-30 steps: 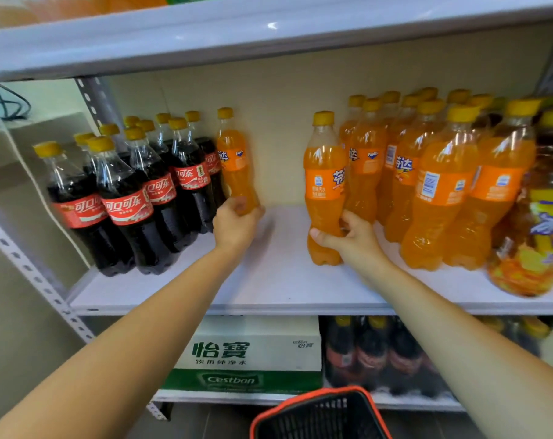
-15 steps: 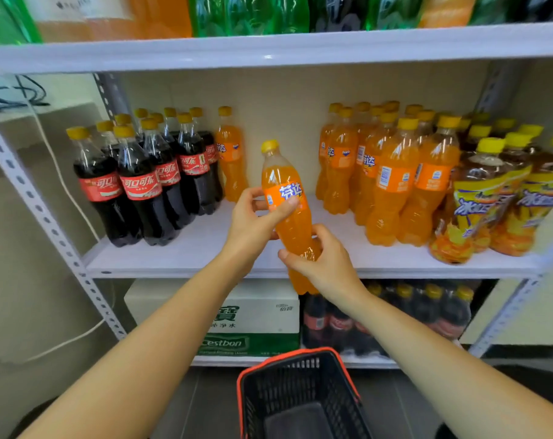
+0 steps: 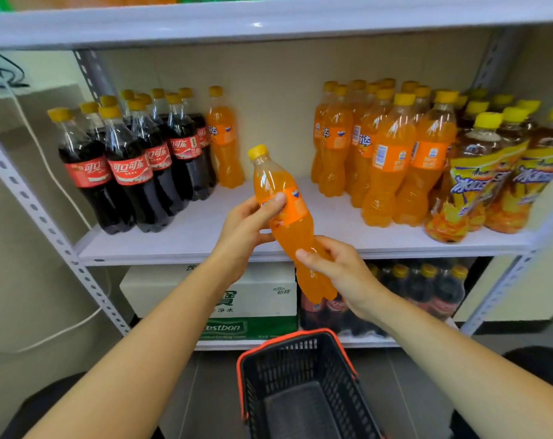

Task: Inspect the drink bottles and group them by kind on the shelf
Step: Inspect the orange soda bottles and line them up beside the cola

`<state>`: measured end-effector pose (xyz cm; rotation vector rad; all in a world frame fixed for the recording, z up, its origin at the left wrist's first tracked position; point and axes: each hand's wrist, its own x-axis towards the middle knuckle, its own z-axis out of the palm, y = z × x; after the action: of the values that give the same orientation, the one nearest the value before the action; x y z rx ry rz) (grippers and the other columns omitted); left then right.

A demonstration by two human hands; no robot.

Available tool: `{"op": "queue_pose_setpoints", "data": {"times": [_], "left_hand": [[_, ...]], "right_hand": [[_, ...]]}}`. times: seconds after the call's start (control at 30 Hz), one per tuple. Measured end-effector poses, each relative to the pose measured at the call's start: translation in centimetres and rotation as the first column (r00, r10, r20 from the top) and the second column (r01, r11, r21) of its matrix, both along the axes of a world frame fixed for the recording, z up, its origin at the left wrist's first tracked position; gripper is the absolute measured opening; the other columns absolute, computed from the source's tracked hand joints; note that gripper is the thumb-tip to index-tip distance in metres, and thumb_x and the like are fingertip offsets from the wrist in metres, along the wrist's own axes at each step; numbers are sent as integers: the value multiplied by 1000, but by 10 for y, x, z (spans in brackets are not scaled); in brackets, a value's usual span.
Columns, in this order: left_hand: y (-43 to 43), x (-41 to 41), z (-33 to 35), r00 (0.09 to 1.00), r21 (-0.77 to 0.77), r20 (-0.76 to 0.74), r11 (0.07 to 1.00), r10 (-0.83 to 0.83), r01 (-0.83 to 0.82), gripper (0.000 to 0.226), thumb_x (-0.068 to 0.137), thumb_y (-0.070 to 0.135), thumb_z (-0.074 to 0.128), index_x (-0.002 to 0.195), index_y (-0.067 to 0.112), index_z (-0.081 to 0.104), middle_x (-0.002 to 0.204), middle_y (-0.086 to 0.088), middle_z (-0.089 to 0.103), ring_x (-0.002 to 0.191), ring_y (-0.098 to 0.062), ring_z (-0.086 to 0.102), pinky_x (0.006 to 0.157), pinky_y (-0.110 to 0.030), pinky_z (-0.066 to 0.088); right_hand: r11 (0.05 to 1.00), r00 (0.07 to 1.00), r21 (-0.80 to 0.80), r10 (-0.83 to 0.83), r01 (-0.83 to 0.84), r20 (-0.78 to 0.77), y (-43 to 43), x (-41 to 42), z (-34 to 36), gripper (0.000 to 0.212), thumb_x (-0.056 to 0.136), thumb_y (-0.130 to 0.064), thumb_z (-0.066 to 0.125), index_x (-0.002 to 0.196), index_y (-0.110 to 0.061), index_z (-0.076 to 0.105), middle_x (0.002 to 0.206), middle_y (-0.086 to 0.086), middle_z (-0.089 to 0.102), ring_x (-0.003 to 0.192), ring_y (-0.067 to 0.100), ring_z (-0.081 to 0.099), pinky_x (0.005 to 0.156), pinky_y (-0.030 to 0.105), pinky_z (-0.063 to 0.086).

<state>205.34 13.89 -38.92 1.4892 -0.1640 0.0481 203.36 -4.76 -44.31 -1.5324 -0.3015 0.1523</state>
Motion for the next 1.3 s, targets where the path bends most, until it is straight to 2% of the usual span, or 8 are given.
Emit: {"op": "queue_pose_setpoints", "data": {"times": [0.27, 0.47, 0.6, 0.77, 0.93, 1.07, 1.2, 1.3], "left_hand": [[1, 3, -5, 992, -15, 77, 995, 99, -98, 53, 77, 21, 85, 125, 14, 62, 107, -2, 76, 99, -20, 74, 74, -35, 63], [8, 1, -6, 993, -162, 99, 983, -71, 87, 54, 72, 17, 79, 122, 15, 59, 100, -3, 72, 95, -20, 70, 75, -37, 58], [2, 1, -5, 991, -136, 114, 987, -74, 90, 43, 80, 19, 73, 121, 17, 61, 100, 2, 71, 97, -17, 69, 77, -34, 58], [2, -1, -4, 990, -28, 140, 1000, 14, -10, 57, 75, 26, 81, 127, 16, 61, 111, -3, 72, 105, -23, 71, 81, -35, 60], [5, -3, -7, 988, -158, 134, 983, -71, 92, 66, 79, 8, 74, 140, 6, 49, 113, -11, 73, 106, -28, 71, 86, -43, 60], [-1, -5, -7, 981, -189, 106, 966, -160, 178, 54, 83, 9, 65, 135, 8, 54, 107, -6, 70, 103, -24, 67, 87, -41, 56], [-4, -4, -2, 986, -20, 144, 996, -82, 86, 39, 80, 26, 76, 117, 27, 66, 104, 4, 75, 102, -16, 71, 85, -32, 58], [-6, -4, -5, 991, -15, 137, 1000, 0, 2, 41, 73, 31, 82, 111, 27, 68, 100, 4, 76, 101, -18, 72, 89, -41, 61]], "right_hand": [[952, 960, -229, -150, 204, 235, 7, 0, -2, 36, 85, -41, 80, 115, -27, 66, 101, -7, 73, 88, 5, 69, 75, 20, 57], [979, 993, -168, 106, -113, -46, 0, 5, 14, 39, 82, -45, 76, 116, -28, 68, 108, 1, 77, 100, 19, 74, 94, 44, 58], [987, 998, -160, -7, 17, 63, 1, 3, 9, 27, 87, -27, 80, 111, -20, 71, 103, 5, 77, 95, 24, 73, 90, 46, 58], [944, 964, -272, -119, 184, 239, 1, 1, 7, 38, 82, -36, 84, 113, -24, 64, 103, -3, 74, 92, 10, 71, 88, 39, 60], [979, 999, -205, 10, -1, 43, -6, 7, 14, 56, 76, -43, 83, 122, -27, 56, 107, 2, 77, 96, 18, 75, 90, 47, 60], [981, 993, -194, 10, 14, 122, -5, 7, 11, 58, 70, -39, 87, 121, -29, 61, 105, -5, 78, 94, 14, 75, 84, 35, 60], [947, 949, -239, -143, 214, 281, -5, 6, 6, 60, 65, -41, 94, 112, -32, 57, 91, -3, 75, 77, 8, 71, 68, 24, 55], [921, 926, -280, -171, 272, 336, -4, 4, 4, 64, 61, -51, 90, 112, -37, 54, 94, -8, 69, 78, -4, 65, 63, 10, 47]]}}
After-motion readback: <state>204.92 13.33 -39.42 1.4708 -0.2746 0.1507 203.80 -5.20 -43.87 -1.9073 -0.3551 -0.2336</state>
